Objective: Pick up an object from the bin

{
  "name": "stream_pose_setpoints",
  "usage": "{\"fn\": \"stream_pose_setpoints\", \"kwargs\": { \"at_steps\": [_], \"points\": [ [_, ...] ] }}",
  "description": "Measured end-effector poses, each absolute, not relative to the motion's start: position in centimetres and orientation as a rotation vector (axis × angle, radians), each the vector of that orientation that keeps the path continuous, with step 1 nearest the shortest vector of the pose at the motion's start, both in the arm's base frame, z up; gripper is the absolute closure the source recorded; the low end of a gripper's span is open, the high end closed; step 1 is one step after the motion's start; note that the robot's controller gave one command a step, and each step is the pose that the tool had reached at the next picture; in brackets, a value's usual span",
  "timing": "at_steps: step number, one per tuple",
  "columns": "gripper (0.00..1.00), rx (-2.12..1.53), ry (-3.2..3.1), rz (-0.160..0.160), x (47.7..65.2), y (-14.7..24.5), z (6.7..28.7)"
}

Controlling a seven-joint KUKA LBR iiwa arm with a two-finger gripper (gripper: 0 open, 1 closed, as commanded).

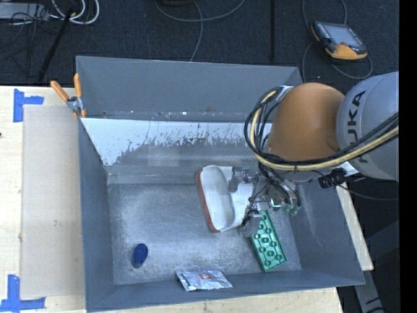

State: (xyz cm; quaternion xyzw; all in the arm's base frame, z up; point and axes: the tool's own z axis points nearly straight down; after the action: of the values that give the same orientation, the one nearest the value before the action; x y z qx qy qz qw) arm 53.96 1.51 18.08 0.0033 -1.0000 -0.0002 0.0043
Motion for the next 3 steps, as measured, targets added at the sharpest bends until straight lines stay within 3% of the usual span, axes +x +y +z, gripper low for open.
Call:
{"fn": "stream_pose_setpoints", "kwargs": {
  "at_steps": [1, 2, 3],
  "points": [
    [0.00, 0.438, -3.109, -0.001, 52.8, -3.9, 9.5],
    [0.00, 0.606, -3.079, -0.008, 56.2, -7.3, 7.5],
    [0.00, 0.668, -3.076, -0.005, 59.1, -13.7, 7.2]
  ]
}}
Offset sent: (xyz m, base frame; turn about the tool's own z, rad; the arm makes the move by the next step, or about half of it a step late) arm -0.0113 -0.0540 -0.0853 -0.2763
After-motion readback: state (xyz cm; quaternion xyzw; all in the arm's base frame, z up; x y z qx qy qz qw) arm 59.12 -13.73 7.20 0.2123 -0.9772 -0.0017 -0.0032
